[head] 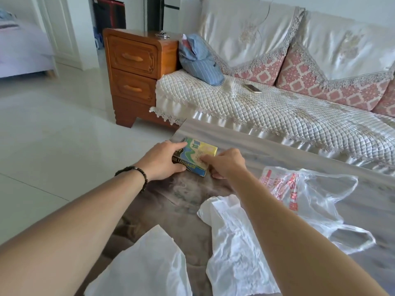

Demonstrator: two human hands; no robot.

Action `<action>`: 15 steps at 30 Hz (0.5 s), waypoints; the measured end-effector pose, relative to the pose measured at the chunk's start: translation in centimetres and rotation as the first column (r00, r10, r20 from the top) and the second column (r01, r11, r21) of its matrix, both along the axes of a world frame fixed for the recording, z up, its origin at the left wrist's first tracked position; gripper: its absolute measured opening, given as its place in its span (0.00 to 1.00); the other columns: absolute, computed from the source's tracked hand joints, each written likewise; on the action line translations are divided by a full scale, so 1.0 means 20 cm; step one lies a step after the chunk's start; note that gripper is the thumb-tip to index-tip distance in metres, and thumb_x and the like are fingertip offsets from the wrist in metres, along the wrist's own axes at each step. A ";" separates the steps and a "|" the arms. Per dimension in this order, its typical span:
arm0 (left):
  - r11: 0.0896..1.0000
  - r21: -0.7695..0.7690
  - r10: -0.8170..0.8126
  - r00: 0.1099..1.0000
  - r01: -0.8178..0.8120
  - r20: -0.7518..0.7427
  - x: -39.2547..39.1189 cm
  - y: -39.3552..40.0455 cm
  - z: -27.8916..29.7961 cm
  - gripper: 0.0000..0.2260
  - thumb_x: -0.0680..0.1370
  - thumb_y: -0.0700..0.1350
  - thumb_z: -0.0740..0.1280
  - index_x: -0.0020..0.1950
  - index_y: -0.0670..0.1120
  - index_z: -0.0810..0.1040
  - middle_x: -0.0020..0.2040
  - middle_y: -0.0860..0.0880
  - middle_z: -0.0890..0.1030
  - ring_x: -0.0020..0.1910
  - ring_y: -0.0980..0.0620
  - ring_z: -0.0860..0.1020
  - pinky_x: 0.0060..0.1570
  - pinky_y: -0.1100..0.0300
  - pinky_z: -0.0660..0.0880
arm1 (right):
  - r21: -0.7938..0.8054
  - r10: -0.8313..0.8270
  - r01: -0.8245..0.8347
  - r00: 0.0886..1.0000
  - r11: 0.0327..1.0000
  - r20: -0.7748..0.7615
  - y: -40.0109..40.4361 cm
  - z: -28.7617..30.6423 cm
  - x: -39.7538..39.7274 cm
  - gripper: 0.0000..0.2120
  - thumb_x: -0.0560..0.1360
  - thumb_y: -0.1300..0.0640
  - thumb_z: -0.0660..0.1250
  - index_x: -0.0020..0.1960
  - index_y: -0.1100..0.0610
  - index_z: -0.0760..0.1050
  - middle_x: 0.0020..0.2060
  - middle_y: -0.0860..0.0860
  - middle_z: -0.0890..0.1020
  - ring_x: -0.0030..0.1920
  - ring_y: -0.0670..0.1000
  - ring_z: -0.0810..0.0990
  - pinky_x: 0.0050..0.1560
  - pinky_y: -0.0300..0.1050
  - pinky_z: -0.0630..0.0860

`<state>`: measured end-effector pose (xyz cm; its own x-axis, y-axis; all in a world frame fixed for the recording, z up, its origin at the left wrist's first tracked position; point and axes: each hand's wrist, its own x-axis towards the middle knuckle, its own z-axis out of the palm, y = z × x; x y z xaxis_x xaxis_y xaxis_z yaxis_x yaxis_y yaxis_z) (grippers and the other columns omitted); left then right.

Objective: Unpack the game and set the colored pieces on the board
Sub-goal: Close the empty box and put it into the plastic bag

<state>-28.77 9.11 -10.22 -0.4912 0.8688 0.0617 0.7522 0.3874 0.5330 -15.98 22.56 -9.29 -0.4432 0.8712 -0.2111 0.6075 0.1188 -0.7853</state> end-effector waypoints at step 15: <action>0.933 -0.337 -0.126 0.992 0.122 0.008 0.42 -0.54 0.26 0.46 0.62 0.72 0.71 0.74 0.57 0.59 0.67 0.52 0.69 0.60 0.53 0.71 0.58 0.56 0.71 | 0.440 0.142 -0.351 0.886 0.826 0.441 -0.16 0.14 0.49 0.22 0.71 0.44 0.65 0.64 0.49 0.74 0.66 0.54 0.73 0.67 0.58 0.68 0.66 0.60 0.68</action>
